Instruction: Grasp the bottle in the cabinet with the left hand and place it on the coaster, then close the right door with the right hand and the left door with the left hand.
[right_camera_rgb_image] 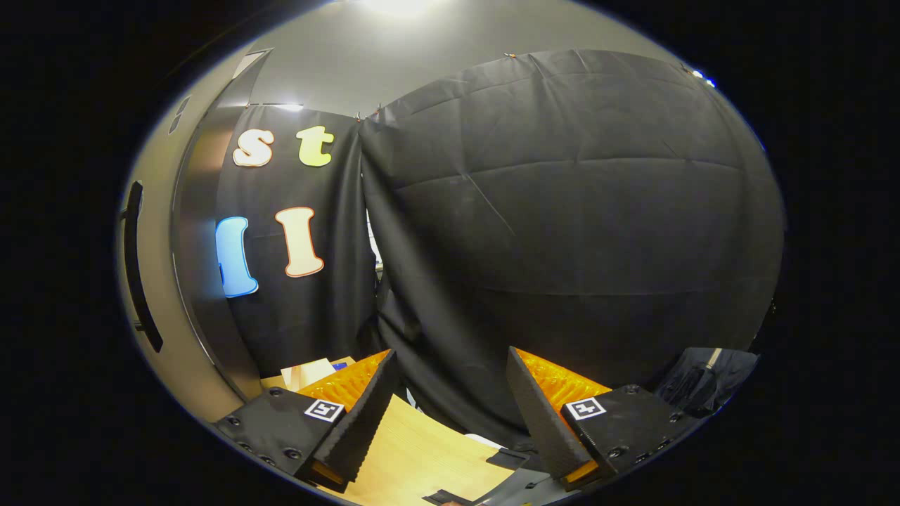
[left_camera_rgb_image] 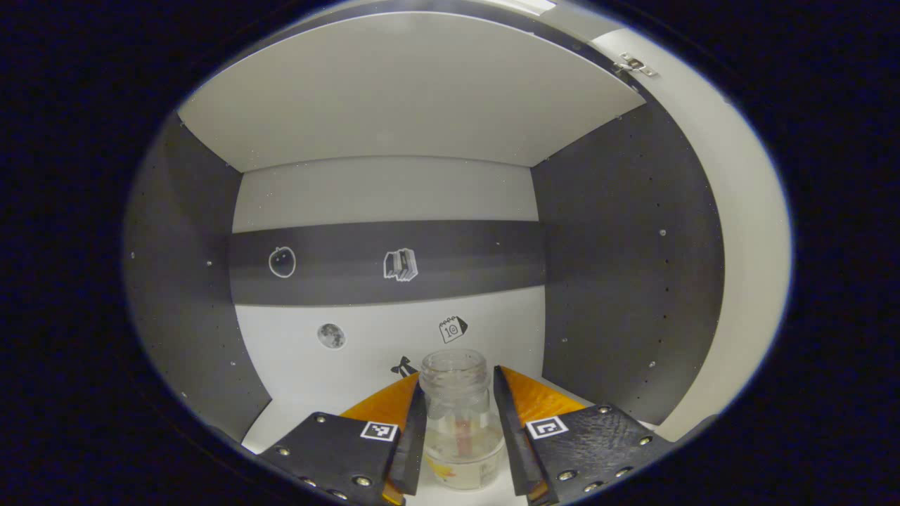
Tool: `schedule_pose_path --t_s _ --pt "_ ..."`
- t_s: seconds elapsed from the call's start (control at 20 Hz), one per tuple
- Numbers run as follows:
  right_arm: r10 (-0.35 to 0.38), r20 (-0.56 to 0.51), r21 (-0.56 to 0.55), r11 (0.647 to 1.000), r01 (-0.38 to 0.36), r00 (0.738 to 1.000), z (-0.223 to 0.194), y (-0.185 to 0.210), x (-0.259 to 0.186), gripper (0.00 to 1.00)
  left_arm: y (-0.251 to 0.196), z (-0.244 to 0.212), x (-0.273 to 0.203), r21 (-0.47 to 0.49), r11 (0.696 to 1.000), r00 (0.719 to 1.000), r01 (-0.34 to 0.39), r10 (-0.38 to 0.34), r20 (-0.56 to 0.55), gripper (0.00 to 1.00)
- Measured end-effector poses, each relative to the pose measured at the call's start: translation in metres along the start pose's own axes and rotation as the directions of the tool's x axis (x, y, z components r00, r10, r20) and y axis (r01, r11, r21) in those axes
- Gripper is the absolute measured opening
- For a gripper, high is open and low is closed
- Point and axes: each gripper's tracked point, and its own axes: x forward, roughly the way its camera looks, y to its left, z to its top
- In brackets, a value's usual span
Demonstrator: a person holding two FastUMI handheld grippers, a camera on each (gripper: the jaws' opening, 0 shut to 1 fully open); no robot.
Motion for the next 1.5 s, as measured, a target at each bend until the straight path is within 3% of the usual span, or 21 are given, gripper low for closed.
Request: schedule_pose_path --t_s 0.05,0.1,0.15,0.25,0.35,0.4,0.45,0.65,0.85,0.95,1.1,1.15,1.35,1.4,1.5 --pt "0.007 -0.003 -0.003 1.0 -0.007 1.0 0.0 0.002 0.001 0.98 -0.004 -0.002 -0.001 -0.001 1.0 1.0 0.018 -0.018 -0.01 0.39" --pt "0.014 -0.006 -0.005 1.0 -0.014 1.0 0.0 0.005 0.002 0.99 -0.004 0.001 -0.007 -0.002 1.0 1.0 0.006 -0.006 -0.004 0.63" --pt "0.021 -0.008 -0.008 1.0 -0.021 1.0 0.0 0.006 0.003 0.99 -0.008 0.0 -0.001 -0.012 1.0 1.0 0.022 -0.022 -0.01 0.49" --pt "0.03 -0.009 -0.008 1.0 -0.03 1.0 0.0 0.009 0.005 0.94 -0.014 0.0 -0.008 -0.021 0.999 0.999 0.048 -0.048 -0.018 0.36" --pt "0.046 -0.011 -0.002 0.999 -0.046 0.999 0.002 0.014 0.006 0.94 -0.018 0.007 -0.015 -0.026 0.998 0.998 0.061 -0.061 -0.005 0.37" --pt "0.054 -0.011 -0.002 0.999 -0.054 0.998 0.002 0.016 0.006 0.99 -0.017 0.012 -0.018 -0.019 0.998 0.998 0.058 -0.058 0.001 0.37" --pt "0.061 -0.009 -0.003 0.998 -0.061 0.998 0.002 0.017 0.006 0.94 -0.018 0.014 -0.021 -0.011 0.998 0.998 0.065 -0.065 0.006 0.37" --pt "0.088 0.002 -0.002 0.996 -0.088 0.996 0.007 0.021 0.004 0.99 -0.022 0.035 -0.051 0.003 0.997 0.997 0.073 -0.073 0.03 0.37" --pt "0.115 0.009 0.006 0.993 -0.116 0.993 0.011 0.026 -0.002 0.99 -0.027 0.047 -0.084 0.005 0.994 0.993 0.11 -0.111 0.048 0.37" --pt "0.13 0.021 -0.003 0.992 -0.13 0.991 0.014 0.029 -0.006 0.94 -0.027 0.05 -0.102 0.001 0.994 0.992 0.113 -0.113 0.051 0.37" --pt "0.151 0.023 -0.021 0.988 -0.151 0.988 0.013 0.036 -0.011 1.0 -0.026 0.048 -0.137 -0.003 0.994 0.993 0.108 -0.108 0.044 0.33" --pt "0.161 0.027 -0.021 0.987 -0.161 0.987 0.015 0.04 -0.012 0.99 -0.026 0.044 -0.145 -0.002 0.994 0.993 0.107 -0.107 0.039 0.37" --pt "0.15 0.06 -0.006 0.989 -0.15 0.987 0.032 0.038 -0.012 0.99 -0.019 0.031 -0.184 -0.03 0.994 0.995 0.101 -0.1 0.012 0.34" --pt "0.15 0.073 0.002 0.989 -0.151 0.986 0.038 0.038 -0.013 0.94 -0.018 0.028 -0.192 -0.037 0.994 0.995 0.098 -0.098 0.009 0.38" --pt "0.148 0.091 -0.005 0.989 -0.148 0.985 0.041 0.036 -0.018 0.93 -0.016 0.016 -0.208 -0.047 0.994 0.995 0.097 -0.098 -0.009 0.37"
